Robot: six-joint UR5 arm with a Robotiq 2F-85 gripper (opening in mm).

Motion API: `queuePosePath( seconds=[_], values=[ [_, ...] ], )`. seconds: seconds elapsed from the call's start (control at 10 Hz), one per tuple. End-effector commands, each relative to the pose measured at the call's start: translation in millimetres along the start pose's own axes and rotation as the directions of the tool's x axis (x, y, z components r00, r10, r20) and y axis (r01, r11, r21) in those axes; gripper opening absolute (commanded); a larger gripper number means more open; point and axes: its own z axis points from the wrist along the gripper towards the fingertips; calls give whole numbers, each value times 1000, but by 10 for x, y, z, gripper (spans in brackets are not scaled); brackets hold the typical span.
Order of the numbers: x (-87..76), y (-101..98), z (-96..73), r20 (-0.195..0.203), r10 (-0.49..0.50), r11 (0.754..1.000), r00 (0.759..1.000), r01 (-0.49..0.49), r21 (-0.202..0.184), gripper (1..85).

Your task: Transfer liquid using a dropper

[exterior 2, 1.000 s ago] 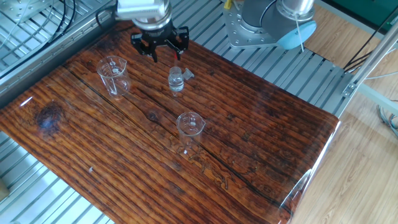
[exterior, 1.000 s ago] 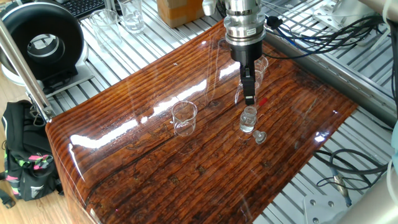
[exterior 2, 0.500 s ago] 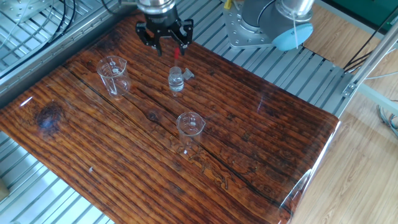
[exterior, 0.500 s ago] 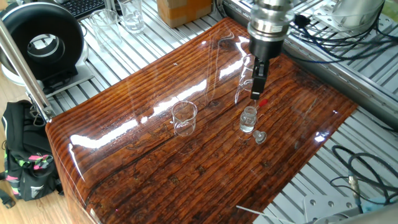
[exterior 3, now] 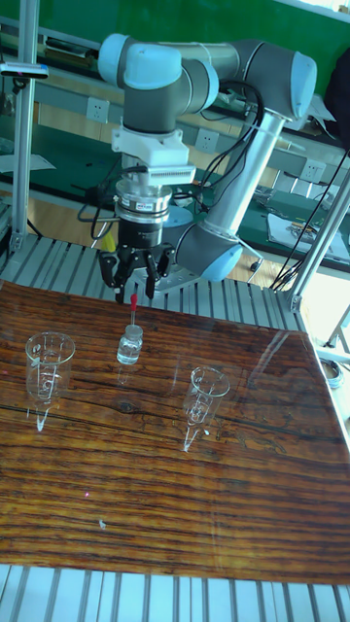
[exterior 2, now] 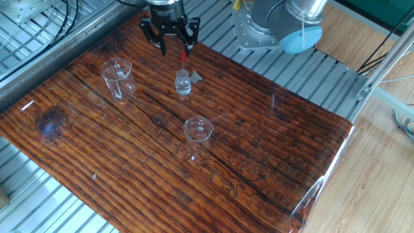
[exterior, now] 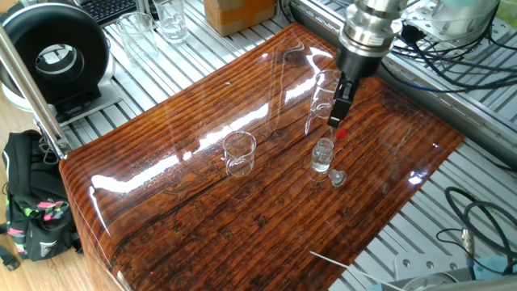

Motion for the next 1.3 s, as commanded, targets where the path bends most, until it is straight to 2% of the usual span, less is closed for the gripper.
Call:
queuePosePath(
  seconds=[0.0,0.2,0.4,0.7,0.9,1.0,1.1,1.2],
  values=[
    [40,-39,39,28,77,997,997,-78,1,550],
    [23,-19,116,22,105,994,994,-105,0,547],
    [38,61,122,7,123,992,992,-122,-25,547],
    [11,42,106,4,124,992,992,-124,-16,550],
    [-5,43,106,9,174,985,985,-174,-18,543],
    [-32,10,106,21,189,982,982,-189,-8,537],
    [-105,-7,103,50,216,976,975,-216,-8,537],
    [-199,5,97,84,230,973,970,-229,-21,537]
  ],
)
